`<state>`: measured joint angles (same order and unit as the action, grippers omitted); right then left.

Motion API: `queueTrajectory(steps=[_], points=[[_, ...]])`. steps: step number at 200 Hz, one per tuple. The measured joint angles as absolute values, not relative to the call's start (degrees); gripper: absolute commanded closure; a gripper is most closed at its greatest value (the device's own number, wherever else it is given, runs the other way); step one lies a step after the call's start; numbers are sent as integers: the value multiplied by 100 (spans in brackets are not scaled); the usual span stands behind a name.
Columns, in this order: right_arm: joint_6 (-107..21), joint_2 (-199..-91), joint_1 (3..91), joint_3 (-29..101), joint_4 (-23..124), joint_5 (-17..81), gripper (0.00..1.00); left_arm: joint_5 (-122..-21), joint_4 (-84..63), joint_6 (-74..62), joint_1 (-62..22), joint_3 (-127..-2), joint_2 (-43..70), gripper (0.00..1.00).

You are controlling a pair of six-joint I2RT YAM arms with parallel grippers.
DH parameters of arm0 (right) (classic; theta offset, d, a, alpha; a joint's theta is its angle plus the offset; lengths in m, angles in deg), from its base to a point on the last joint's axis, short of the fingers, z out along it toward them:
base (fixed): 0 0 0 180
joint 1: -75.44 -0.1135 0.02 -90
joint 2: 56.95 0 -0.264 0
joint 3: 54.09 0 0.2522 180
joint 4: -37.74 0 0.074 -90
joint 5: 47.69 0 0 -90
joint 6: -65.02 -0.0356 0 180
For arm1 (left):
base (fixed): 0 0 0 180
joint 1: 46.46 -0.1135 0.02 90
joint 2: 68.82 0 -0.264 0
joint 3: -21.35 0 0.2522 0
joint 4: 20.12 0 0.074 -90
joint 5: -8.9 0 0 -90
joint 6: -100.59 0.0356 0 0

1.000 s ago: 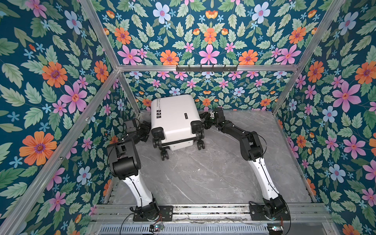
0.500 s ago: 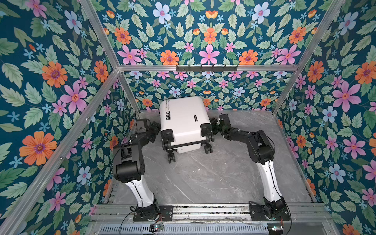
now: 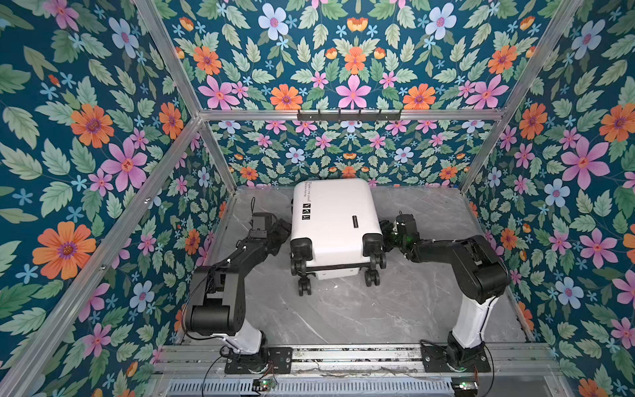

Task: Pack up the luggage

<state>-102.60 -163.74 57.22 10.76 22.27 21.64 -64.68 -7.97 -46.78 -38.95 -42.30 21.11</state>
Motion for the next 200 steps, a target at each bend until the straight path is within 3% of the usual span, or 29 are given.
queueTrajectory(steps=[66,149,200], points=[[-9554,-15427,6491,689,3519,2083,28,-6929,-1024,-5132,-2843,-4566,2627,5],[-9137,-15831,6799,1869,4738,2203,28,-7517,-994,-5690,-2441,-5222,3366,4],[-8577,-15943,7352,2044,5136,1659,24,-7493,-712,-5550,-2363,-5390,3324,1]])
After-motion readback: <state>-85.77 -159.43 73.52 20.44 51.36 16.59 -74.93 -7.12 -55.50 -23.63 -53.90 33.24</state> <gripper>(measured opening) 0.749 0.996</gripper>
